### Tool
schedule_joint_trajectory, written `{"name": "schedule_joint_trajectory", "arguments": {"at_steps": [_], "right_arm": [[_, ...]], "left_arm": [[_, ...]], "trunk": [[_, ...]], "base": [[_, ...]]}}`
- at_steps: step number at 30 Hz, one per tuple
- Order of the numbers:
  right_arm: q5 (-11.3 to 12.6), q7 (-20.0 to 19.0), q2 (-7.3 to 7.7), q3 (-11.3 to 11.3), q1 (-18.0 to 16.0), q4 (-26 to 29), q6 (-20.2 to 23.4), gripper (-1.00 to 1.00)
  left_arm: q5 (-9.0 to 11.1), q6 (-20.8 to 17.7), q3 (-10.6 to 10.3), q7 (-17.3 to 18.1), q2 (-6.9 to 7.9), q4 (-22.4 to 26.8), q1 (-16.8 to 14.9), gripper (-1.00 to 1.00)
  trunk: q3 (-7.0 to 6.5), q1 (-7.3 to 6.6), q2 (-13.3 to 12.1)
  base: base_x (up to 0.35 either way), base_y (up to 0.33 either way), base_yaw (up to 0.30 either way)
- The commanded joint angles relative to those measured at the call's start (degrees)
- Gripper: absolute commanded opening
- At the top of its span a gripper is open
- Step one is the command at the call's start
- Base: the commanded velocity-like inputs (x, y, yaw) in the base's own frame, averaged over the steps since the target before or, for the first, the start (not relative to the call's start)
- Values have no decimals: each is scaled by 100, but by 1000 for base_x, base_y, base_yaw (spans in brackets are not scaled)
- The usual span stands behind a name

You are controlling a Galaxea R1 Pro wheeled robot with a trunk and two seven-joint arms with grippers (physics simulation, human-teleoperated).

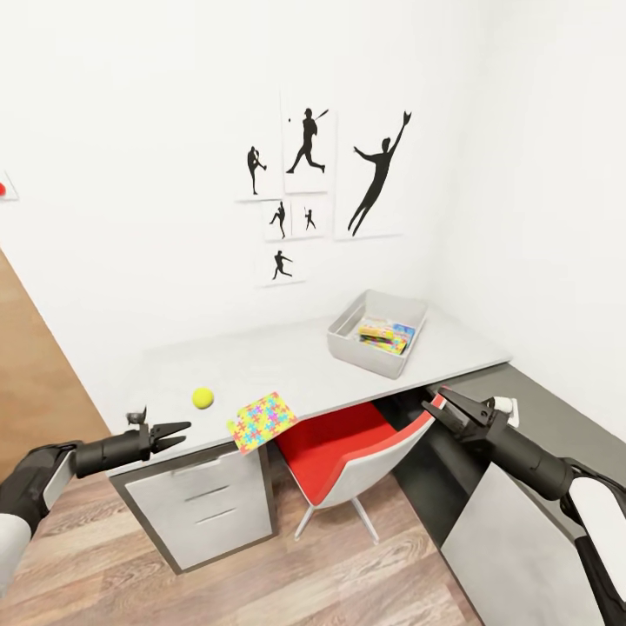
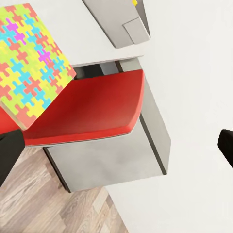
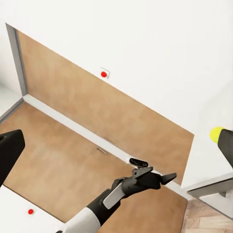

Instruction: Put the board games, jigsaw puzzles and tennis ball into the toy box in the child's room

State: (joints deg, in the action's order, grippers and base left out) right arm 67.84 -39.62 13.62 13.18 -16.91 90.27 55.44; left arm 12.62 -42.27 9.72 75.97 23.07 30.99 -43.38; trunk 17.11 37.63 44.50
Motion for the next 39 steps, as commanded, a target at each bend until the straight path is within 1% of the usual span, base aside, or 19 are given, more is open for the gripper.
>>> {"name": "schedule_joint_trajectory", "arguments": {"at_steps": [1, 6, 8, 13, 18, 24, 32, 39], "right_arm": [[-8, -19, 0, 7, -5, -1, 30, 100], [-8, -7, 0, 6, -5, -1, 40, 100], [-8, -4, -2, 3, -5, -1, 40, 100], [-8, 0, -15, 1, -5, -1, 28, 100], [-8, -1, -21, 1, -5, -1, 7, 100], [-8, -2, -26, 1, -5, -4, -5, 100], [-8, 35, -38, -7, -5, -5, -14, 100], [-13, 48, -41, -8, -5, -9, -20, 100]], "left_arm": [[12, -54, 9, -46, -17, -2, -4, 100], [12, -46, 25, -137, -43, -5, -4, 100], [12, -46, 63, -149, -45, -5, -4, 100], [12, -34, 305, -159, -48, -5, -4, 100], [5, -37, 419, -161, -52, -5, -4, 100], [10, -51, 455, -162, -50, -90, -4, 100], [20, -63, 475, -162, -48, -401, -7, 100], [21, -70, 478, -162, -48, -449, -13, 100]], "trunk": [[26, 24, 48], [116, 133, 248], [152, 177, 329], [242, 287, 529], [331, 397, 730], [439, 529, 970], [583, 704, 1291], [708, 858, 1572]], "base": [[0, 0, 0], [0, 0, 0], [0, 0, 0], [0, 0, 0], [0, 0, 0], [0, 0, 0], [0, 0, 0], [0, 0, 0]]}}
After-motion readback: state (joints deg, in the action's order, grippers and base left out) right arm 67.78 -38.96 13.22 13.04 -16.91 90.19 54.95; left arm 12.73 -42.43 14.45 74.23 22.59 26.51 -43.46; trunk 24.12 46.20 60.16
